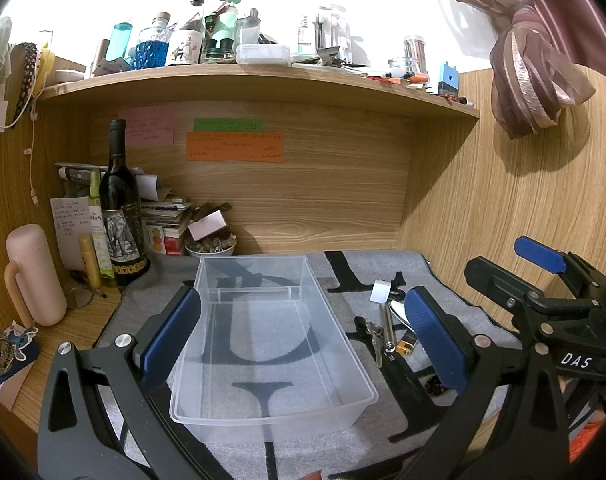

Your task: Organize rigid objects

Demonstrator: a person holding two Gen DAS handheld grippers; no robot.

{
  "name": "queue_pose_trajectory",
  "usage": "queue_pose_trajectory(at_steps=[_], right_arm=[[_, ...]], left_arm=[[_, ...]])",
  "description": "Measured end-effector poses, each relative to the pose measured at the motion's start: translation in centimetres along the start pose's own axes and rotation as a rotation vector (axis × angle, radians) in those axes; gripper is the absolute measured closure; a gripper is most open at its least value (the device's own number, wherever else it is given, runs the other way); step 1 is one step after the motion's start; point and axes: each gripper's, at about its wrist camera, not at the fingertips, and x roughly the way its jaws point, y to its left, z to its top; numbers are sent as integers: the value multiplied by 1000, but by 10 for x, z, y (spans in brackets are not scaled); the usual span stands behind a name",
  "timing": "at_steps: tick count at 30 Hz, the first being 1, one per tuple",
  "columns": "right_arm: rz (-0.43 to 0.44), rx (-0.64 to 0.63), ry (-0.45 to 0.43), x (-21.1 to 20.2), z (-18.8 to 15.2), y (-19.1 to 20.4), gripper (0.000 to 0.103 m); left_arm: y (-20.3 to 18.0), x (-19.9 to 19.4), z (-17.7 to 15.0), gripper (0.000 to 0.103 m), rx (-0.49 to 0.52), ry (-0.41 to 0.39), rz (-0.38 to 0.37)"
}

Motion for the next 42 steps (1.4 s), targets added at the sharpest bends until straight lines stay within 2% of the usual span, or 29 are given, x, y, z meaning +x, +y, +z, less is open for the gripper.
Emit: queue_pose_trajectory(at_steps=[18,23,27,31,36,37,38,40,42], right_arm=[[2,-1,2,1,-1,1,0],[3,-6,20,9,-2,-1,0],[-4,-6,47,21,-6,-4,0],[-26,-4,90,38,-13,-14,0],[-61,6,155,56,-21,-25,1],[-66,8,161,57,-21,-26,1],[-73,13,177,61,-23,-30,1],[-88,22,201,66,-26,-34,6],[-97,35,239,74,-28,-41,10]], left_arm=[[-1,0,0,0,-1,2,3],[7,11,-1,0,-6,30,16],[26,26,-2,0,-17,95,23],[53,47,-3,0,-34,186,67],[92,70,-8,0,-105,286,68],[99,75,-9,8,-114,304,74],[105,80,-10,21,-118,324,87],[115,92,-12,29,-125,374,111],[124,101,-15,29,-143,406,104]])
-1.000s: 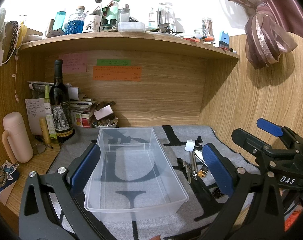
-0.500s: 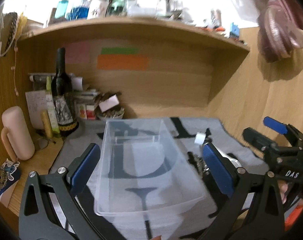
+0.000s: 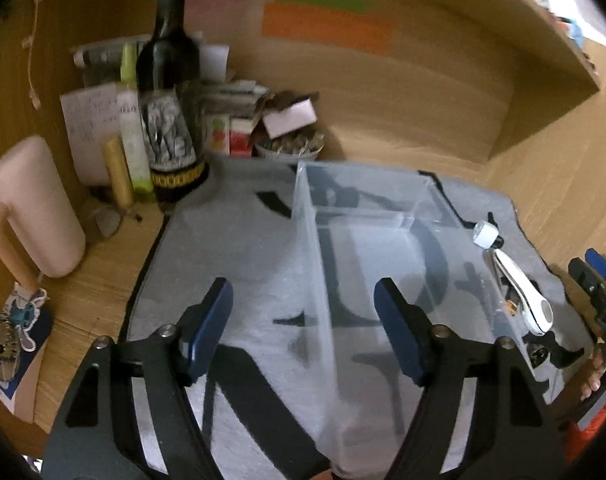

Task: Organize rigid objects
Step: 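Grasp the clear box wall with the left tool while the right tool approaches the white device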

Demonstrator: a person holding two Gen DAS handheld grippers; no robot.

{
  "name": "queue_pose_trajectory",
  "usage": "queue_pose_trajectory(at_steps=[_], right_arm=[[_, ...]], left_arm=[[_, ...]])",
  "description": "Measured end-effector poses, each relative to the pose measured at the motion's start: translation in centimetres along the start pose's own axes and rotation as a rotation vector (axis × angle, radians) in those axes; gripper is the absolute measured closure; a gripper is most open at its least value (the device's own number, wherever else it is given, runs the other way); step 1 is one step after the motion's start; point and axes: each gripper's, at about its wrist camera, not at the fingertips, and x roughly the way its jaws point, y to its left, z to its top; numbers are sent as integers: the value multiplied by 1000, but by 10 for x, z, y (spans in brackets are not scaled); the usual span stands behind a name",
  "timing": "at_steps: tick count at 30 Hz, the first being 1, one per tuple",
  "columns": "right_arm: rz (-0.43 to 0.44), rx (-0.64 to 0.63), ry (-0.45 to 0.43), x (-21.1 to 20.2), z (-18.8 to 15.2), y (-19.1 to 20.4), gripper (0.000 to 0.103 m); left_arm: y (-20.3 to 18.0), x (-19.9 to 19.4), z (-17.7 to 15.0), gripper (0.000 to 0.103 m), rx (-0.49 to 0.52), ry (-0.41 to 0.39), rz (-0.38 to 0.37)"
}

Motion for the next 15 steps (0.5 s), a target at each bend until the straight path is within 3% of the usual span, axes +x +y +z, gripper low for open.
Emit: queue_pose_trajectory(at_steps=[6,11,15], right_arm=[[-23,20,75,17,-2,-11,20],[-39,38,142,32,-2,-22,31],[-47,45,207,49,-2,-30,42]], left_arm=[[12,25,5,39,-15,92,-28],[12,39,8,54,0,169,-49],[12,48,9,56,5,216,-76]])
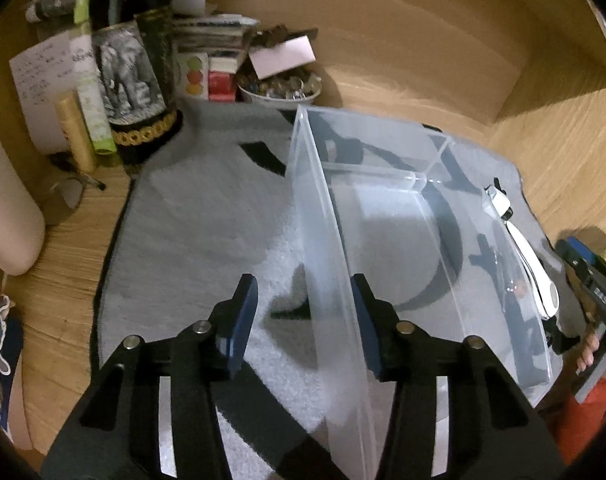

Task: Organize rigid objects
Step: 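Grasp the clear box wall with the left tool while the right tool approaches the white device, then close the right tool on the white handheld device and lift it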

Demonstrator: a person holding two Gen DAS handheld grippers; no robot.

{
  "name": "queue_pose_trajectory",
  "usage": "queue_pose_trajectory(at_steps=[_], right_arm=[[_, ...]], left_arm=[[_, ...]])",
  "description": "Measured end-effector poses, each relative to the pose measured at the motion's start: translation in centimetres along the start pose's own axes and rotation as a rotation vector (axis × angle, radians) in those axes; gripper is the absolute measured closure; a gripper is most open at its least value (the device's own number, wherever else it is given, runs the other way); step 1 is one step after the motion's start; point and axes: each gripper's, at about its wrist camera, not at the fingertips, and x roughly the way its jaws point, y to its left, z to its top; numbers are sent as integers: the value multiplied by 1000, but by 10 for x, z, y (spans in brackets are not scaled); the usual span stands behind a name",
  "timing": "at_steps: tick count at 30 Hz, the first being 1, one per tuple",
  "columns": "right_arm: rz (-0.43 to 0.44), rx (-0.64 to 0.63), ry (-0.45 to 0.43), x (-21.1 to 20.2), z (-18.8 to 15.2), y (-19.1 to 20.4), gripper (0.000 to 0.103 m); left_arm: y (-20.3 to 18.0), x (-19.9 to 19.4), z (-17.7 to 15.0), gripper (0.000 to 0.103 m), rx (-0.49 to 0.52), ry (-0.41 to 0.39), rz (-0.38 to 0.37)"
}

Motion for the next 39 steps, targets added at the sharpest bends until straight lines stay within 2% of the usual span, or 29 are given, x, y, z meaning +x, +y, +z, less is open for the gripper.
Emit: queue_pose_trajectory(at_steps=[8,16,22,24,26,31,39], right_arm=[[39,47,155,37,-1,-11,53],[45,40,200,34,-17,-4,53],[43,49,231,38,-32,-6,53],[57,72,226,39,-33,-9,54],[87,94,224,40,-32,-11,67],[69,67,208,38,-30,-5,67],[63,42,119,17,-12,0,68]], left_arm=[[-7,7,-3,70,31,25,-35],[-15,10,-5,85,56,22,-50],[-18,10,-5,86,73,6,-34],[-18,10,-6,86,72,5,-36],[-18,10,-6,87,70,3,-34],[-18,8,-7,87,61,-8,-29],[-18,8,-7,88,62,-18,-23]])
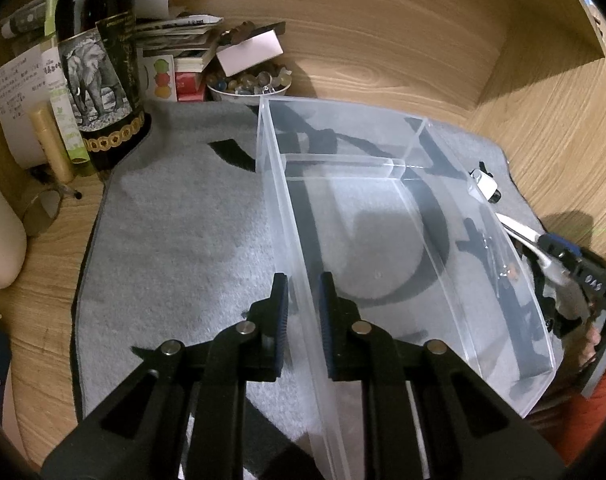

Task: Organize rigid objects
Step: 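Close the right tool on the white handheld device and lift it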

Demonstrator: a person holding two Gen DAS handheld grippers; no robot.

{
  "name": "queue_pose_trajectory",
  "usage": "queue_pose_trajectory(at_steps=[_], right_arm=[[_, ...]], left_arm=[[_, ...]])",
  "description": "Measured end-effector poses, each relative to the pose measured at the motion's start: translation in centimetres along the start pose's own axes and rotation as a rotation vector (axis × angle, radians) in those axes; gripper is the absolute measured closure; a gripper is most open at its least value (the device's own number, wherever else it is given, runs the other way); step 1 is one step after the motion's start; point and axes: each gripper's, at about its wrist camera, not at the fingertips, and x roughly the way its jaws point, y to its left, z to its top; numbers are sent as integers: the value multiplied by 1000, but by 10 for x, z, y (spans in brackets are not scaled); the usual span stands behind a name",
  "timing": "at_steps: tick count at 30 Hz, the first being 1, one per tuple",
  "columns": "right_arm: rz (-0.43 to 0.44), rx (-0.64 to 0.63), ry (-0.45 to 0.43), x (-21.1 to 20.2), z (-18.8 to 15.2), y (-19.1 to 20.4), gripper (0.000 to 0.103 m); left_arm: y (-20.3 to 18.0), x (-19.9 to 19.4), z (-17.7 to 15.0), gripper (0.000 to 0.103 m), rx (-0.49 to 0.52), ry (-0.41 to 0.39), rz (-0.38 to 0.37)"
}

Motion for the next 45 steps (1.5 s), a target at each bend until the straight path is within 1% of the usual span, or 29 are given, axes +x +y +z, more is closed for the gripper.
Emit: queue_pose_trajectory(at_steps=[6,8,9,10,14,17,18,19,20,21,22,27,30,31,33,35,36,38,39,40,45], right_arm=[[11,-24,-89,-23,17,16,71],[19,-38,-117,-30,22,23,103],[38,-46,-113,-31,25,25,100],[61,-46,-122,-35,30,29,100],[21,-93,-136,-35,38,41,100],[20,-90,-92,-30,33,39,98],[13,-93,-80,-28,30,38,93],[5,-92,-73,-27,26,37,82],[-11,-91,-63,-25,21,34,75],[-20,-87,-56,-23,18,31,62],[-35,-76,-49,-20,12,25,57],[-92,-34,2,-9,-1,-2,56],[-103,-5,51,3,-10,-18,51],[-101,4,67,6,-13,-21,46],[-64,31,90,13,-19,-26,45],[-62,31,125,22,-25,-25,45],[-65,22,138,28,-29,-23,43],[-93,-10,91,26,-33,-16,46],[-100,-23,84,26,-33,-14,57],[-83,-21,79,26,-31,-13,63],[-91,-7,60,22,-30,-13,64]], left_arm=[[0,0,-1,88,6,-11,3],[-1,0,-1,88,7,-13,4],[-1,0,-1,88,9,-14,4],[-1,0,-1,88,10,-16,4],[-1,-1,-2,88,17,-19,5],[-2,-1,-2,88,20,-18,4],[-2,-1,-2,88,20,-17,4],[-2,-1,-2,88,20,-17,5],[-2,-1,-1,88,20,-17,5],[-2,-1,-2,88,21,-17,5],[-1,-1,-1,88,19,-17,4],[-1,-1,-2,88,21,-16,6],[-2,0,-1,88,23,-12,14],[-2,1,-1,88,22,-10,17],[-3,2,-1,88,20,-5,23],[-3,5,-1,88,16,2,28],[-3,7,-2,88,15,6,30],[-2,11,-2,88,9,19,31],[-2,12,-2,88,7,23,32],[-2,12,-2,88,6,23,32],[-3,12,-3,88,9,15,37]])
